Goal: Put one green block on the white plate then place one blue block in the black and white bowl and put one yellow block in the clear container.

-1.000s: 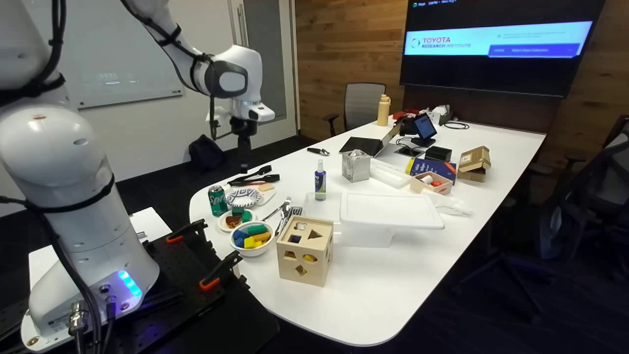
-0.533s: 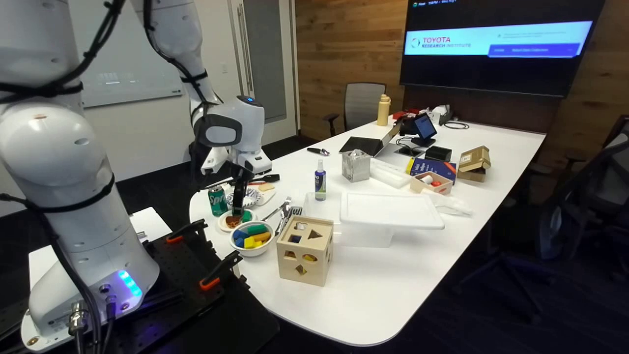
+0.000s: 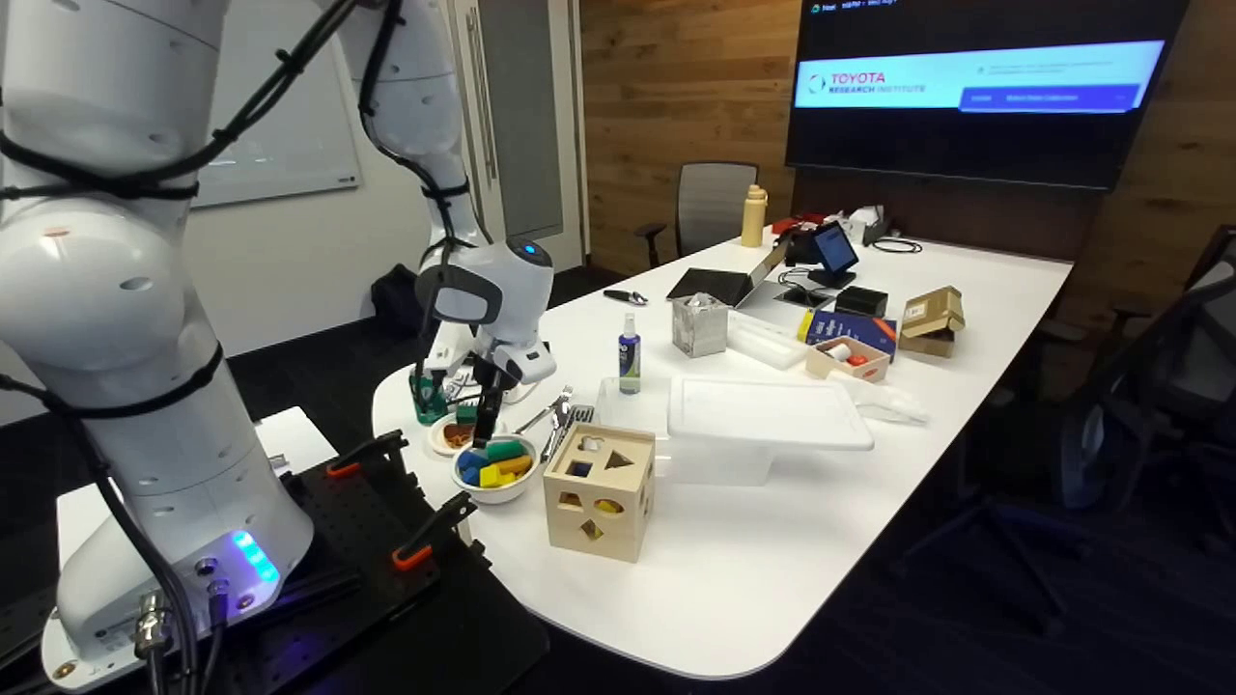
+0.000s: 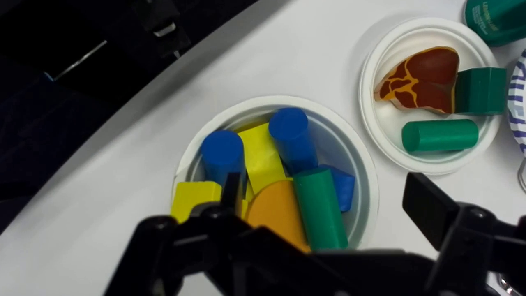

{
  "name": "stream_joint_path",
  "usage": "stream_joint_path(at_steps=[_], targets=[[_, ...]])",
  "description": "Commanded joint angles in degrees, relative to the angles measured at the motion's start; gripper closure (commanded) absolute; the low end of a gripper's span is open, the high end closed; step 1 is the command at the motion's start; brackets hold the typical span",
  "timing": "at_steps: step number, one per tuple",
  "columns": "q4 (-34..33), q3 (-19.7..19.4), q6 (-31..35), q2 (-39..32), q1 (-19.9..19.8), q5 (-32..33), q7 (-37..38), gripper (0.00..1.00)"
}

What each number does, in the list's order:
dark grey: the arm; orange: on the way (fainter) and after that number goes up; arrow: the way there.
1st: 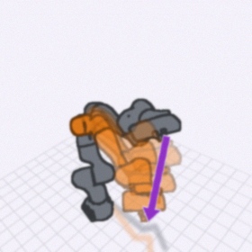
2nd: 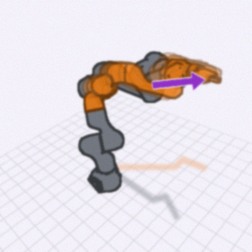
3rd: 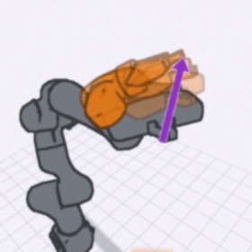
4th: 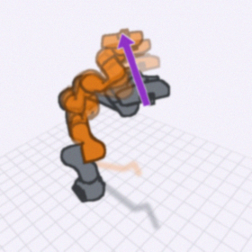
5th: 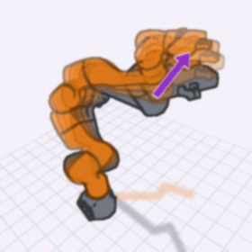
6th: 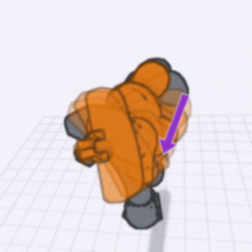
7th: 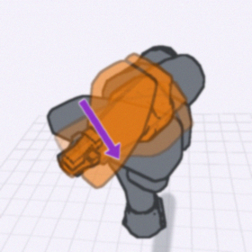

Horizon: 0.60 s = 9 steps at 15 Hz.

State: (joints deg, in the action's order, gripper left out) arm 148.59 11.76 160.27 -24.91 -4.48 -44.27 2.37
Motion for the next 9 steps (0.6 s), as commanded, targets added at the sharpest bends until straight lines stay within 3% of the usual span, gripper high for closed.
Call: stream_joint_path(at_steps=[1,6,9], targets=[[-3.1,3.3,0.6,-5.6,-3.6,-4.2,-5.6,0.00],[-4.7,6.6,2.4,-10.4,-6.1,-7.3,-8.7,0.00],[-6.0,6.6,5.6,-12.4,-5.7,-7.6,-7.7,0.00]])
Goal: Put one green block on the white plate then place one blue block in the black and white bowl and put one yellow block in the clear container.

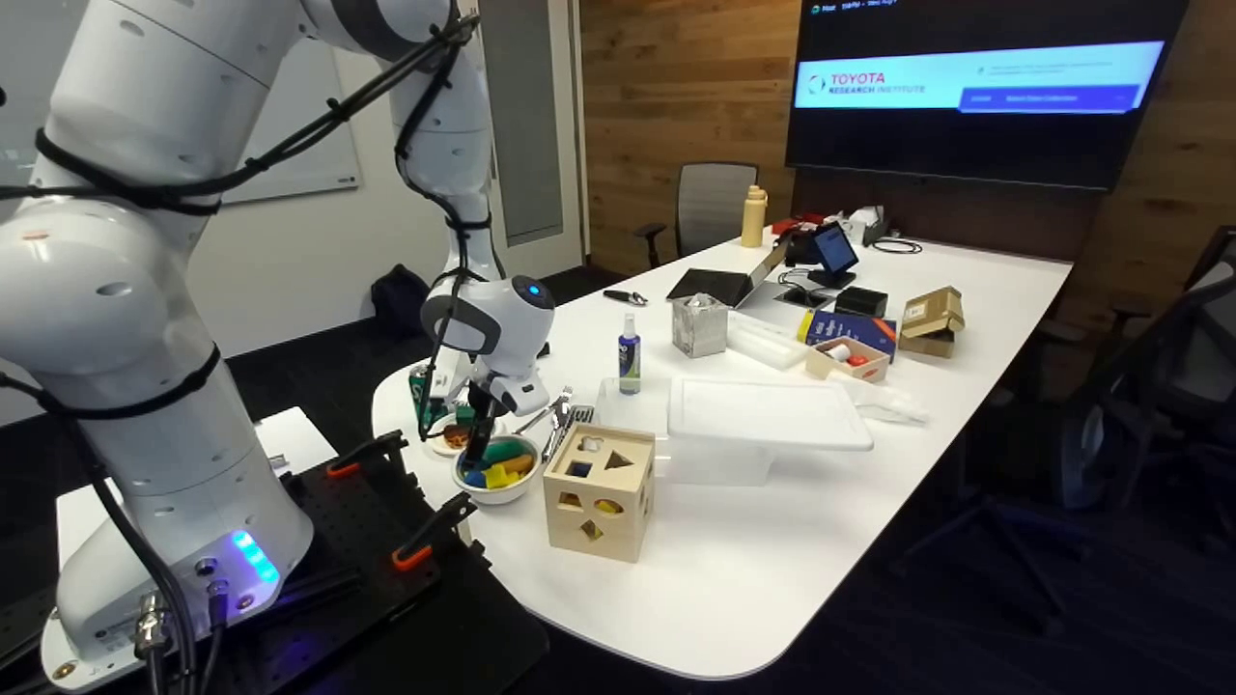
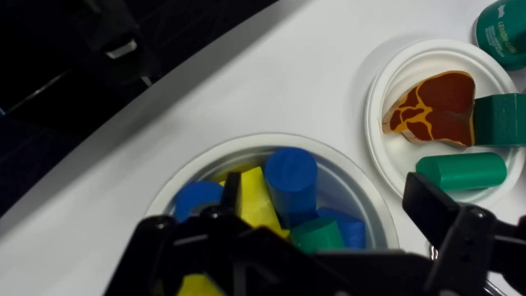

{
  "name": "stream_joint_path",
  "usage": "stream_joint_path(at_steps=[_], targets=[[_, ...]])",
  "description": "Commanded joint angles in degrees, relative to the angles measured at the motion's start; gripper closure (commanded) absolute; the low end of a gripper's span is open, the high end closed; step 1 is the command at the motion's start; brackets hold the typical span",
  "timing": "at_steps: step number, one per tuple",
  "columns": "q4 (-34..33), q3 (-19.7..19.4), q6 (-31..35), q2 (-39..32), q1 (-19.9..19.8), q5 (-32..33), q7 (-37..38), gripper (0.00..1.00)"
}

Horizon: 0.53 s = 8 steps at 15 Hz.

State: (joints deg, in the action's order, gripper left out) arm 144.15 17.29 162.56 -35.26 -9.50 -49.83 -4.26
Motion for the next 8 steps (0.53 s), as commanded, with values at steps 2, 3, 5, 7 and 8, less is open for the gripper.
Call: stream_joint_path(at_steps=[2,3,5,7,8], targets=[[-2.4,0.7,5.4,-3.0,-0.1,-1.5,-0.4,0.00],[-3.3,0.0,6.0,-3.6,0.5,-0.8,0.3,0.00],[-4.2,-0.3,6.5,-4.1,0.9,-0.2,0.6,0.00],[-4.8,-1.1,6.8,-4.2,1.8,0.3,1.2,0.00],[-5.0,-1.7,6.7,-4.0,2.4,0.7,1.8,0.00]])
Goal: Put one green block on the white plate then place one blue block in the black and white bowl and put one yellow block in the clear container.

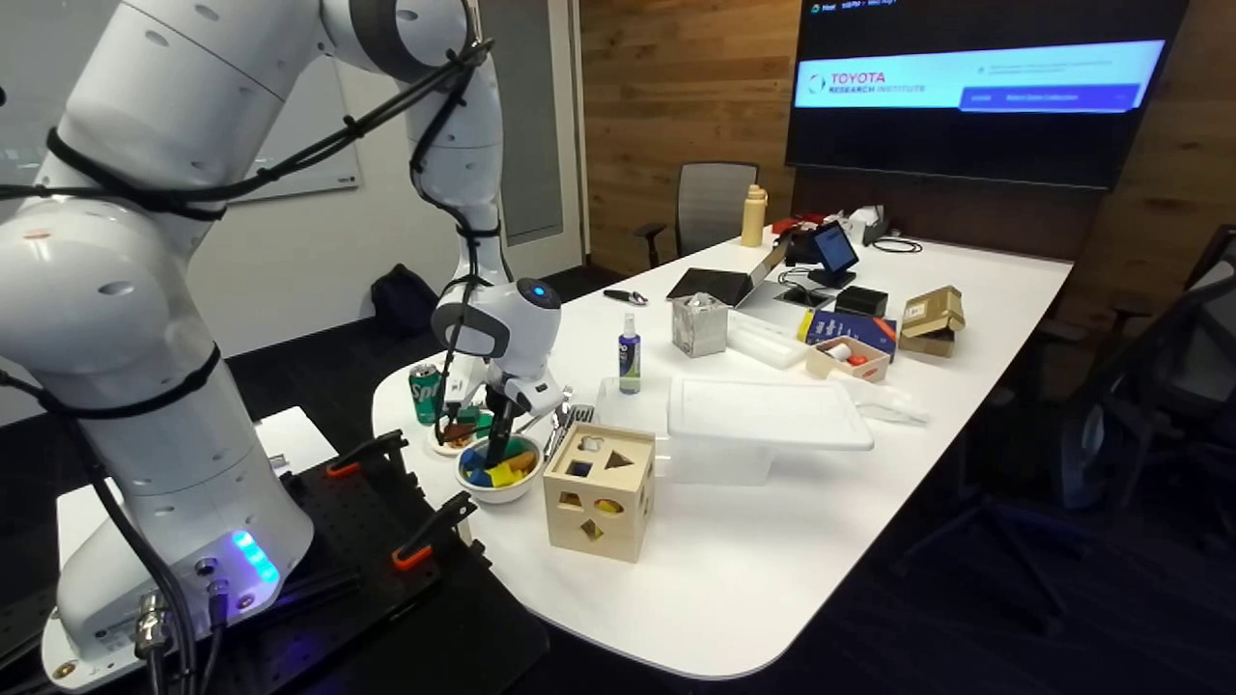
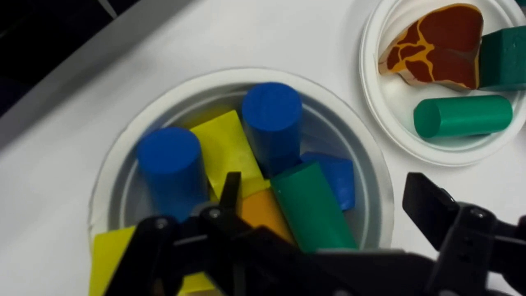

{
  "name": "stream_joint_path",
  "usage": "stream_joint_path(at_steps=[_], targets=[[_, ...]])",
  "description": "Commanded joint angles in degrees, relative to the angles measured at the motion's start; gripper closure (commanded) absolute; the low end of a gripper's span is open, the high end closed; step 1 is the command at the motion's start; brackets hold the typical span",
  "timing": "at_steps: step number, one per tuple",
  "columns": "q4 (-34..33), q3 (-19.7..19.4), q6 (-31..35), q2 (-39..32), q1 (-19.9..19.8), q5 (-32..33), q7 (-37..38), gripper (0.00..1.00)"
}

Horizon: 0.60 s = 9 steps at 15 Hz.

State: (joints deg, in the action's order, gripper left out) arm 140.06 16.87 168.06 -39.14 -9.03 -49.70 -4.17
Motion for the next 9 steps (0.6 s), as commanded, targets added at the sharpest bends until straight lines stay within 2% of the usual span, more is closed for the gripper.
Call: stream_joint_path(at_steps=[1,3,4,5,9], targets=[[-1.1,-1.7,0.9,-0.1,2.2,0.9,2.0,0.00],[-1.0,-2.7,0.8,0.3,3.2,1.4,2.2,0.00],[-0.8,-3.2,0.9,0.6,3.7,1.4,2.2,0.25],[-0.8,-3.7,0.7,0.6,4.2,1.5,2.3,0.26],[-1.7,-6.0,0.1,0.2,6.2,2.5,2.5,0.58]])
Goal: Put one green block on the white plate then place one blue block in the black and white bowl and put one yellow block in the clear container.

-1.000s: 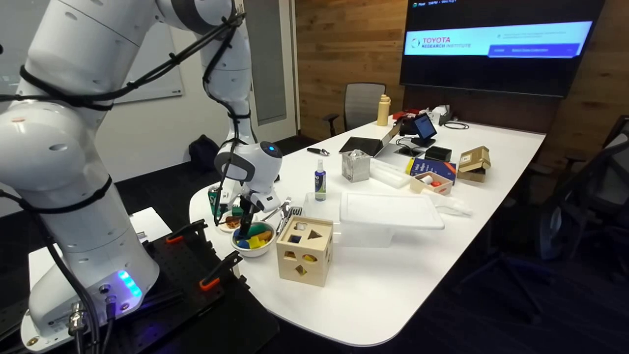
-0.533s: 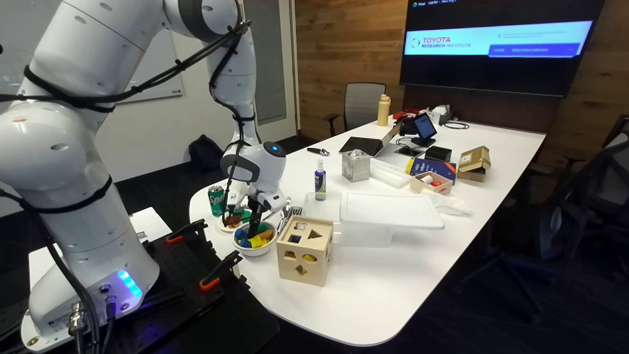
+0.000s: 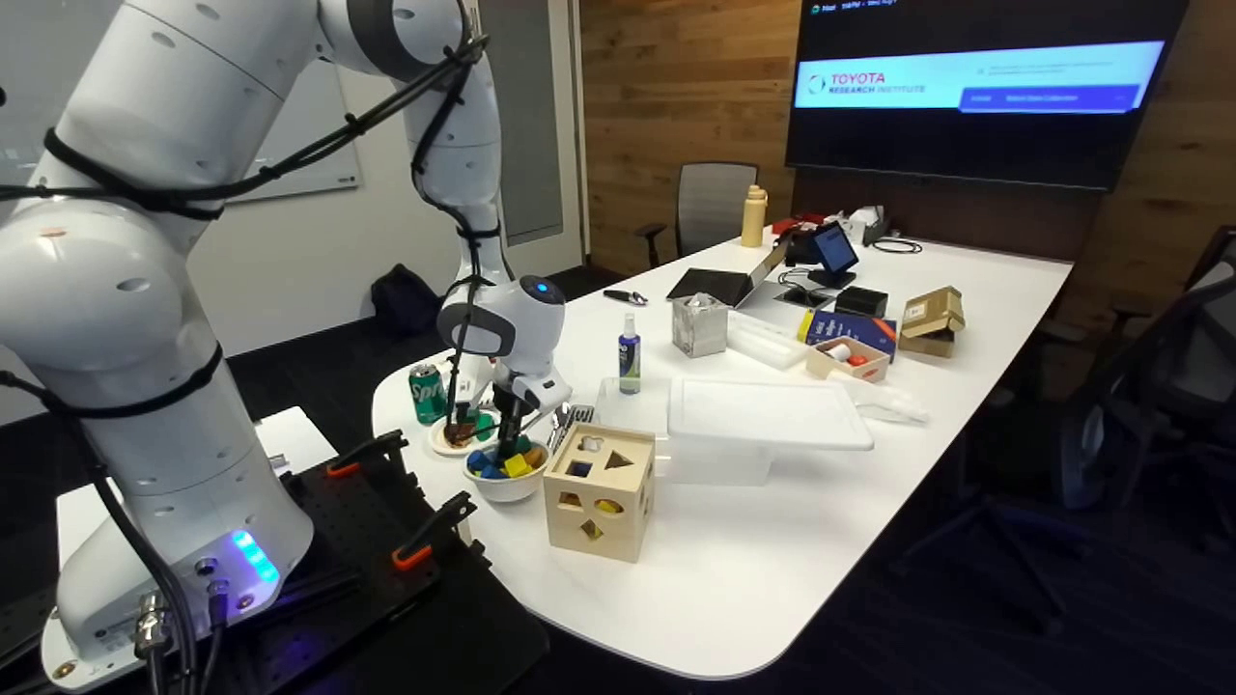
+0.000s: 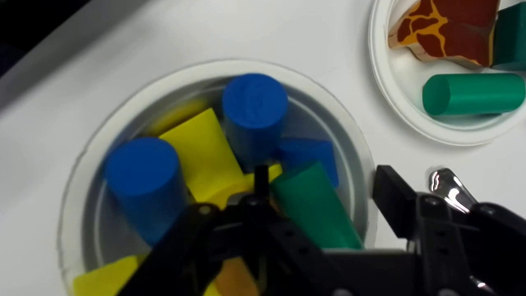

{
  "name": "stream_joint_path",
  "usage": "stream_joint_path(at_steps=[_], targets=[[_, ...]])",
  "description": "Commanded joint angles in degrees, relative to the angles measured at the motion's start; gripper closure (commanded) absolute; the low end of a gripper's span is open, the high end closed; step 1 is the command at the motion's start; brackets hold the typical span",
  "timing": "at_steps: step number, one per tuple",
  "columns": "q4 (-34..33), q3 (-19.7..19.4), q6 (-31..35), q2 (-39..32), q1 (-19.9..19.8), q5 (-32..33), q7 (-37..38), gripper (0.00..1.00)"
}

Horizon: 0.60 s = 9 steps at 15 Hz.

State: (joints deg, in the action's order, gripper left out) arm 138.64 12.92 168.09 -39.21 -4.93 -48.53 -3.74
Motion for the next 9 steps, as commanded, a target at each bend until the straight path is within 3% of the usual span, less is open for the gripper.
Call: stream_joint_path(at_steps=[1,4,9], targets=[[-0.4,-2.6,0.1,0.1,2.6,1.6,2.1,0.65],[-0.8,-4.1,-0.1,-0.2,3.8,2.2,2.5,0.89],[0.1,-5.6,-0.6,1.3,5.3,2.2,2.2,0.91]])
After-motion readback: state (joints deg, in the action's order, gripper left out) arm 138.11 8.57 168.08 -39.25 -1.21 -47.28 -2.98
